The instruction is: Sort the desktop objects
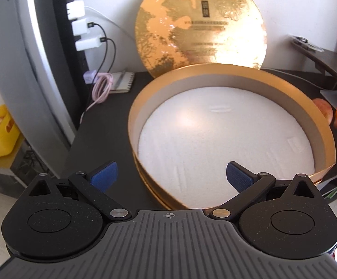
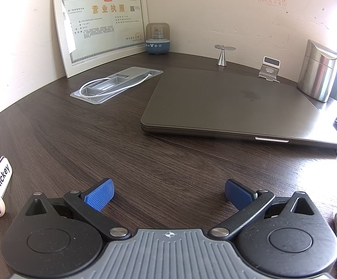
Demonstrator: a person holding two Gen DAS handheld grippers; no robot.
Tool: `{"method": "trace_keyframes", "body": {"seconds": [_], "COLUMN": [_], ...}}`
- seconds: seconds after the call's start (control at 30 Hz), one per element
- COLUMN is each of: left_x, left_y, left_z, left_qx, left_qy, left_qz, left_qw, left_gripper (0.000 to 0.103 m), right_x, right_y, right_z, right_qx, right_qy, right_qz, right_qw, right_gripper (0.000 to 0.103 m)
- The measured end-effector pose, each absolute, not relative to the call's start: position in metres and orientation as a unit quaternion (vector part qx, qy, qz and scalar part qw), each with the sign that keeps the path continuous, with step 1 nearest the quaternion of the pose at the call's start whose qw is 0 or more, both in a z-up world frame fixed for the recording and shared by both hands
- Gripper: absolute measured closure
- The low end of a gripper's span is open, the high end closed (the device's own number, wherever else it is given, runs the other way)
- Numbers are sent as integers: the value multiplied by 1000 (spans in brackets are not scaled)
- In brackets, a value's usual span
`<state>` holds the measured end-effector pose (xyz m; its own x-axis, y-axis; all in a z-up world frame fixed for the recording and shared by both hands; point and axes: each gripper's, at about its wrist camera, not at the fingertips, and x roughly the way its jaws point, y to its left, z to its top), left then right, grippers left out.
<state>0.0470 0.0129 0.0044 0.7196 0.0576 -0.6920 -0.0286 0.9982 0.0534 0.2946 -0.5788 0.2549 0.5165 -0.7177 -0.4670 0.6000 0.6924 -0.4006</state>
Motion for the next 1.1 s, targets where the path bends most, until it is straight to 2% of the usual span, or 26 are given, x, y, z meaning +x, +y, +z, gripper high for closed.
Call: {"method": "trace_keyframes", "body": {"seconds": [1.1], "left_x": [38], "left_y": [-33], "left_z": [15], "left_qx": [55], "left_qy": [363], "left_qz": [-17], "left_qw": [930], "left_gripper": [1], "right_x": [295], "right_y": [-579], "right_z": [255], "right_qx": [-95], "right_qy": [312], "right_qz": [-380], "right_qw": [865], "right_gripper": [0]}}
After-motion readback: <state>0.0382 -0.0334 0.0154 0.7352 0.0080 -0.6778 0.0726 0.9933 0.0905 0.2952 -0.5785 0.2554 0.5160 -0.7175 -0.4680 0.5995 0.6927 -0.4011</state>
